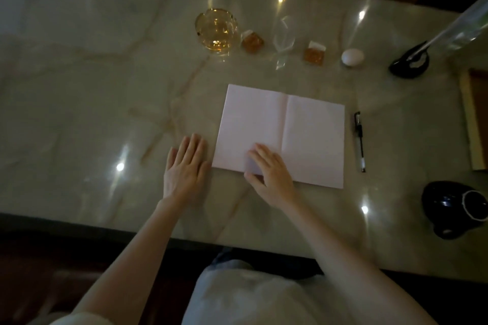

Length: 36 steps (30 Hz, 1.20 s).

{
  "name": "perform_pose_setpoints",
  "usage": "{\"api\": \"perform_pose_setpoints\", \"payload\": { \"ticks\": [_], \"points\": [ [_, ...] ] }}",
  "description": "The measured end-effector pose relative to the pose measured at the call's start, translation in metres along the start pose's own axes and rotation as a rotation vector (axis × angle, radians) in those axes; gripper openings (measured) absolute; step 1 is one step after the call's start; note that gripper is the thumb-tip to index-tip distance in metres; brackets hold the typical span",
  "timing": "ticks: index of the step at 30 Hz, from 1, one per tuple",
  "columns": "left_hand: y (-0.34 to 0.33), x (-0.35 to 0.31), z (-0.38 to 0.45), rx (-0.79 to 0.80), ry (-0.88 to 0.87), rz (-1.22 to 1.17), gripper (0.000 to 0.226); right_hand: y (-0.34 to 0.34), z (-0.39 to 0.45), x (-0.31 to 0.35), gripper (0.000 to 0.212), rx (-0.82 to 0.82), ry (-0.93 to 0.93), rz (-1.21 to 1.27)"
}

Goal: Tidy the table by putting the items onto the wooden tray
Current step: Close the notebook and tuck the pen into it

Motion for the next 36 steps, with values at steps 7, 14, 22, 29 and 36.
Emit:
{"api": "perform_pose_setpoints", "payload": {
  "ticks": [7, 14, 22, 29, 36],
  "points": [
    [-0.003, -0.001, 0.0, -0.053, 0.009, -0.031, 0.06, -0.015, 0.001, -0.004, 0.055, -0.149, 0.026, -0.075],
    [-0.004, 0.001, 0.001, -0.082, 0.018, -0.016, 0.059, -0.022, 0.006, -0.005, 0.036, -0.338, 0.181, -0.421],
    [-0.002, -0.001, 0.0, -0.116, 0.003, -0.037, 0.059, -0.021, 0.012, -0.006, 0.03, -0.522, 0.392, -0.55],
    [-0.004, 0.002, 0.0, -0.117, -0.01, -0.041, 0.059, -0.006, -0.001, 0.002, 0.009, -0.432, 0.164, -0.238],
    [-0.004, 0.001, 0.0, -0.13, -0.007, -0.052, 0.061, 0.014, -0.015, 0.003, 0.014, -0.478, -0.377, 0.534]
  ]
}}
Point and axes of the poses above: each hand's wrist, its own z-axis towards the middle knuckle, its own y-axis out of the back of the hand, x = y × z, the point moved 1 cm from there along z, towards the middle knuckle, and after that the axes turned 6 degrees about -z, right-handed, at the moved point
